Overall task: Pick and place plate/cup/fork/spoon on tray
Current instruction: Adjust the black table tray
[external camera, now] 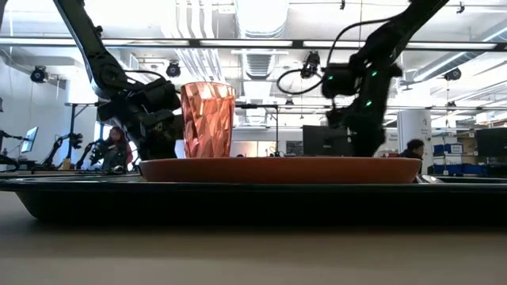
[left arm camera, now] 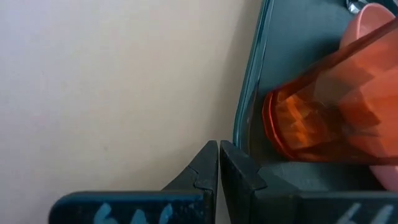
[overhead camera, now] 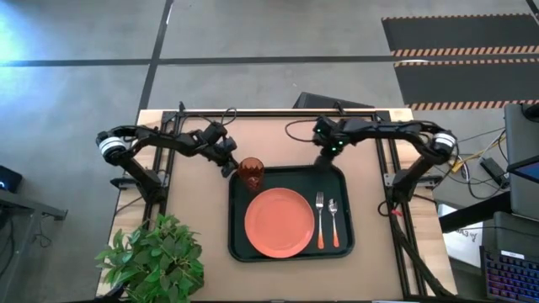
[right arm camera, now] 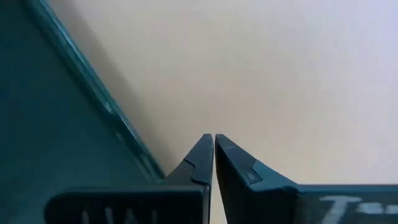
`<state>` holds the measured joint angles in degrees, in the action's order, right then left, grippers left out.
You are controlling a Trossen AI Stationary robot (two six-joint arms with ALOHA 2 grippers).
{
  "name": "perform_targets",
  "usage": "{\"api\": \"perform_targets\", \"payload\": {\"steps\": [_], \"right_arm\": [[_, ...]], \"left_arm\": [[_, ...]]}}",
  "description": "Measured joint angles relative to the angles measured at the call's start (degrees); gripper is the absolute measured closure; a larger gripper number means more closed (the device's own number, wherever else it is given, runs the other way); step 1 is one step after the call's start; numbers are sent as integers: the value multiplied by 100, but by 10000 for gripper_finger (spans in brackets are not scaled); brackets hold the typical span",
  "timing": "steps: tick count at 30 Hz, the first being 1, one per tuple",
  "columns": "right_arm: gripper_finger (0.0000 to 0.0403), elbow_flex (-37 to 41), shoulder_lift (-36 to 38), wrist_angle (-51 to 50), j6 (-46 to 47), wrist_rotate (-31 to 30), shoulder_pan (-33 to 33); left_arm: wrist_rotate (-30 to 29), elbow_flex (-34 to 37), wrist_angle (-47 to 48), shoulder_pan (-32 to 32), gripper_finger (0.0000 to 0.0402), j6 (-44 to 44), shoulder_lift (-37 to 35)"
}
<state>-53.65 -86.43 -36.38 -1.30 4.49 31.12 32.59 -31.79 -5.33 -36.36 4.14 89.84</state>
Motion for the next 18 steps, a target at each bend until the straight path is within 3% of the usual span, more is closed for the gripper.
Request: {"api": "perform_targets", "payload": {"steps": [11, 18], "right_arm": [[394, 868, 1751, -1263, 794, -302, 115], [394, 864, 2105, -1126, 1080, -226, 117]], "left_arm": [[-4, 2, 14, 0, 402, -73, 0], [7, 0, 219, -62, 402, -206, -279]]}}
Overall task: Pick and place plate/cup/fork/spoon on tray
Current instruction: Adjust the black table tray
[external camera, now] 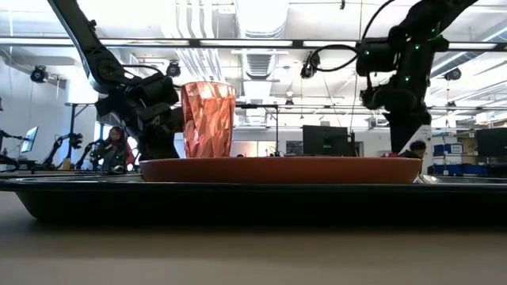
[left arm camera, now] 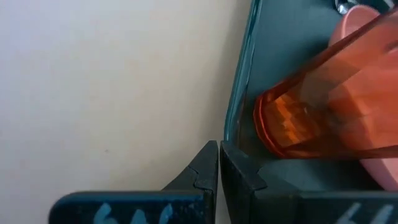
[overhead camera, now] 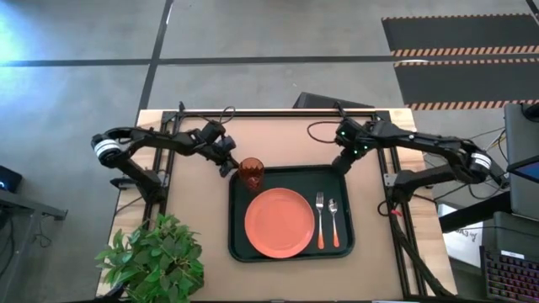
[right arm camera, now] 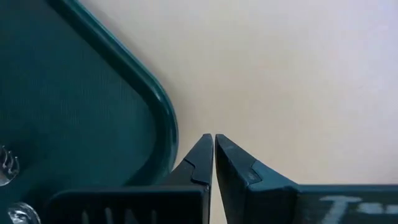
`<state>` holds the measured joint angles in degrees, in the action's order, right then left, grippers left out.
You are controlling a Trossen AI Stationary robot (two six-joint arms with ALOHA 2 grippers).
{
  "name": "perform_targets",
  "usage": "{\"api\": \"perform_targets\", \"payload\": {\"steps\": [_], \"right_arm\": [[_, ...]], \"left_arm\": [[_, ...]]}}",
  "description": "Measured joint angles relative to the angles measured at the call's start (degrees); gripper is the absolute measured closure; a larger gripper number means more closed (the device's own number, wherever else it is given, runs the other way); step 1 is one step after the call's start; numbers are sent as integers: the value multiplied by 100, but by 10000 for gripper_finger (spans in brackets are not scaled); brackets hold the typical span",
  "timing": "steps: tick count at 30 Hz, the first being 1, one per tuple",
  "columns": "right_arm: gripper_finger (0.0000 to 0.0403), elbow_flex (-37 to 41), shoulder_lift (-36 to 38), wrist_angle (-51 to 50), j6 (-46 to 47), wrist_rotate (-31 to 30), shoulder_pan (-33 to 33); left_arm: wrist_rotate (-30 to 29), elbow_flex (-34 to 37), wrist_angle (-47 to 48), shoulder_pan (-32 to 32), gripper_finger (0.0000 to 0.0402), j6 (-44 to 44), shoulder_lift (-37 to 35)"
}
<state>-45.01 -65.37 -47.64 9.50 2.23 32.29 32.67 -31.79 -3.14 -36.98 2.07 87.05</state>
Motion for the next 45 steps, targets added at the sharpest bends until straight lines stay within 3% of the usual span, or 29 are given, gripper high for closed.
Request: {"api": "perform_targets", "payload": {"steps": [11, 16, 24, 45], "right_arm": [[394, 11, -632, -1010, 354, 355, -4], [394, 15, -815, -955, 424, 745, -61], [394, 15, -861, -845, 672, 829, -320], [394, 19, -875, -818, 1324, 773, -911]], "left_arm": [[-213, 0, 929, -206, 402, -340, -906], [-276, 4, 1374, -205, 402, -401, -1303], [-278, 28, 1485, -205, 402, -403, -1758], [-262, 26, 1487, -203, 402, -478, -2003]]}}
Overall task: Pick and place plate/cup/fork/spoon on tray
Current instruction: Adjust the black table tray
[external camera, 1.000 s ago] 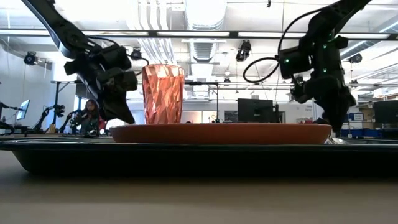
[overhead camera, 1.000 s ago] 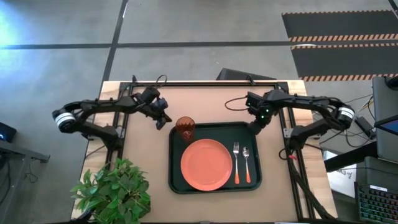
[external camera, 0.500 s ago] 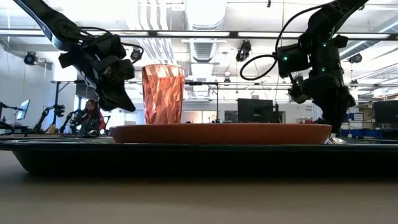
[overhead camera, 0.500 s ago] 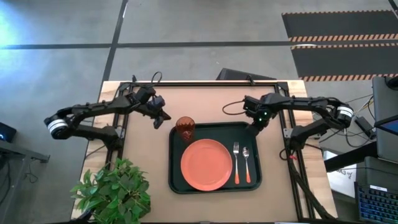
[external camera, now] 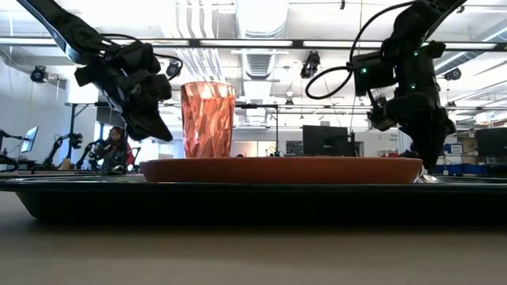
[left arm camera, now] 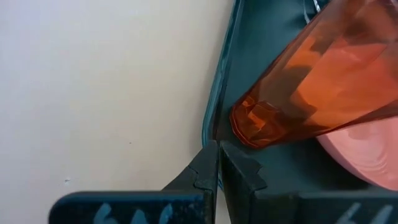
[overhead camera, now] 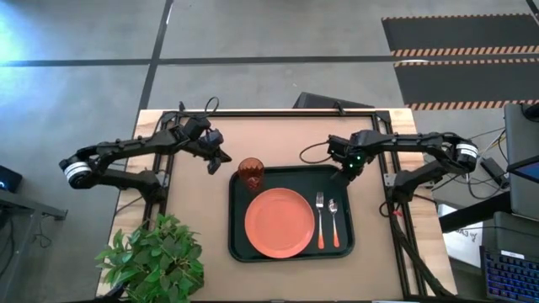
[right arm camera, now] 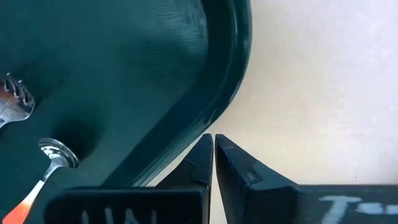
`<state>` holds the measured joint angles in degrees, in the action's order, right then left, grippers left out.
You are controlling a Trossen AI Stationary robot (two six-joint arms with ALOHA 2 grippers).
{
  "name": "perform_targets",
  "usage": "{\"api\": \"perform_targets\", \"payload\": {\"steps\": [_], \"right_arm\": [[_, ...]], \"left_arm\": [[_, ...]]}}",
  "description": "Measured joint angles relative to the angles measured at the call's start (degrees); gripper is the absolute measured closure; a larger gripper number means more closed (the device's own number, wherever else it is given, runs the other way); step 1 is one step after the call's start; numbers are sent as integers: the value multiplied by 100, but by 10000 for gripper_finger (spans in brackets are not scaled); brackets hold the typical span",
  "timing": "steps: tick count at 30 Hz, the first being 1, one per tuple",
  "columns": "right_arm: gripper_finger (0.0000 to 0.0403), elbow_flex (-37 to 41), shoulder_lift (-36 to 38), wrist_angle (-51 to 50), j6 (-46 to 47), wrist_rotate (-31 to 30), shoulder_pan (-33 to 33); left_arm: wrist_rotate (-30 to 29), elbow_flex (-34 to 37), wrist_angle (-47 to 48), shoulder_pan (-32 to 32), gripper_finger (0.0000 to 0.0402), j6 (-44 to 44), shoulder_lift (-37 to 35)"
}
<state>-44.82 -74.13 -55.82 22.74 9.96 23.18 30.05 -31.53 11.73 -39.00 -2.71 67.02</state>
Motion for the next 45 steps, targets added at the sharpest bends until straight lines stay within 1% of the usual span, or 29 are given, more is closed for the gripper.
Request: {"api": "perform_targets", "payload": {"steps": [3, 9, 13, 21, 29, 39, 45], "right_arm": [[394, 2, 0, -7, 41, 9, 96], [394, 7, 0, -23, 40, 56, 374], [394, 12, 0, -24, 35, 65, 447], [394, 260, 0, -15, 95, 488, 450], [394, 625, -2, 716, 459, 839, 391], [394, 586, -2, 1433, 716, 847, 330], [394, 586, -2, 1456, 879, 864, 195]], "left_arm": [[111, 0, 0, 0, 402, -84, 0], [120, 2, 97, 0, 402, -130, 0], [125, 2, 138, 0, 402, -130, 0], [128, 4, 136, 0, 402, -130, 0], [128, 4, 134, 0, 402, -128, 0], [130, 4, 136, 0, 402, -155, -11], [161, 5, 356, 0, 402, -221, -18]]}}
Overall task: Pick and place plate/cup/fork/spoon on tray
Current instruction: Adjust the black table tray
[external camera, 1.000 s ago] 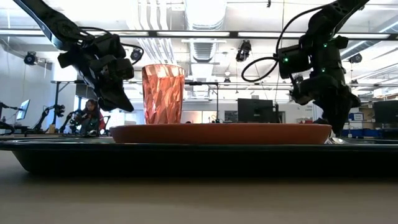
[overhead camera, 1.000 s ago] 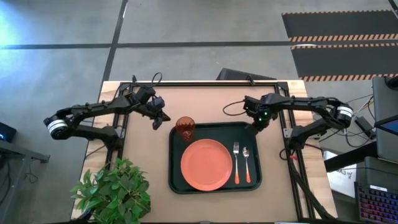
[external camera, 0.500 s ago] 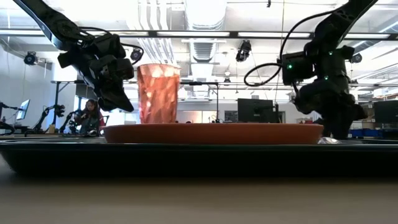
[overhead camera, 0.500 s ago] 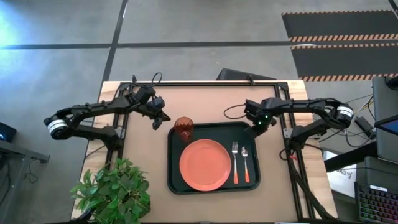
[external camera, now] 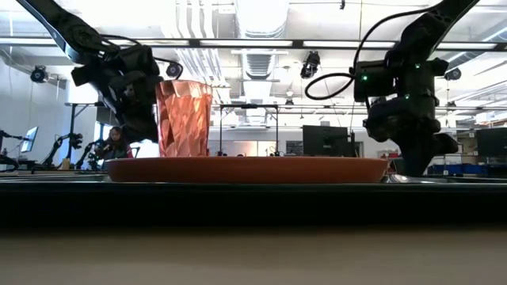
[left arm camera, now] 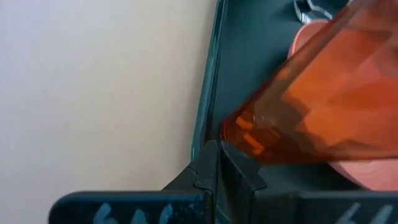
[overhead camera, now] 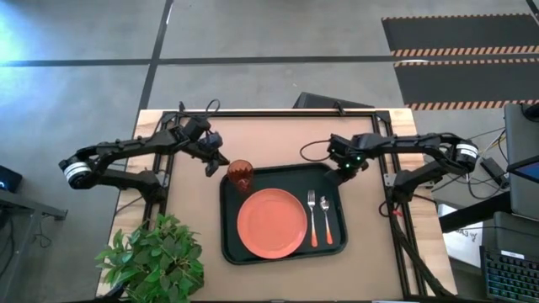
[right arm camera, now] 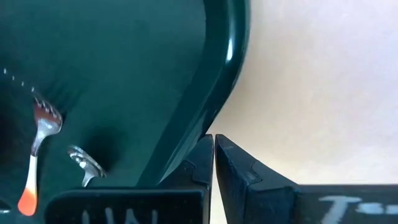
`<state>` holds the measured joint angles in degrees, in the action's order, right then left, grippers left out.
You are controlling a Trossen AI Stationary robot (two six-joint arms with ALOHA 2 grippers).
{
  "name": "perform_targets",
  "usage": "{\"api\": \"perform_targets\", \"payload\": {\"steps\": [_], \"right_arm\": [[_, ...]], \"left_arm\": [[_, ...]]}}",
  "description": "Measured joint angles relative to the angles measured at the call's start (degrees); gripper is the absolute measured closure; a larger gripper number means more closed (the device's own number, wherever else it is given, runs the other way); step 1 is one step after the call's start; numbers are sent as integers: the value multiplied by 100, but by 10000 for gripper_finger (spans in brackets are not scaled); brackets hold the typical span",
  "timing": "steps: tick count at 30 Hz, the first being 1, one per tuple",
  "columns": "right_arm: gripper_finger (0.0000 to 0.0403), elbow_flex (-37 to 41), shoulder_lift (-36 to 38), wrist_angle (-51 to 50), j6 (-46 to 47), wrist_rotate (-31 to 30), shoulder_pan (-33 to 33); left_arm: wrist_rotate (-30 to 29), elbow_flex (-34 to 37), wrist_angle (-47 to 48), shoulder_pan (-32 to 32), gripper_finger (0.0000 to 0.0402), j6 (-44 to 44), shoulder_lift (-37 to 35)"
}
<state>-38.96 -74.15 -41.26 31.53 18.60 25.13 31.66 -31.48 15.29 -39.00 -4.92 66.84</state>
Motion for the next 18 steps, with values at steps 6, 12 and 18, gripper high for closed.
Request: {"api": "perform_targets", "payload": {"steps": [6, 12, 18], "right_arm": [[394, 16, 0, -42, 287, 137, -465], [394, 22, 0, -22, 780, 143, -1030], [394, 22, 0, 11, 1245, 139, -1372]], "left_arm": [[15, 2, 423, 2, 402, -22, -34], [15, 2, 429, 7, 402, -7, -78], [13, 2, 429, 6, 402, -5, -159]]}}
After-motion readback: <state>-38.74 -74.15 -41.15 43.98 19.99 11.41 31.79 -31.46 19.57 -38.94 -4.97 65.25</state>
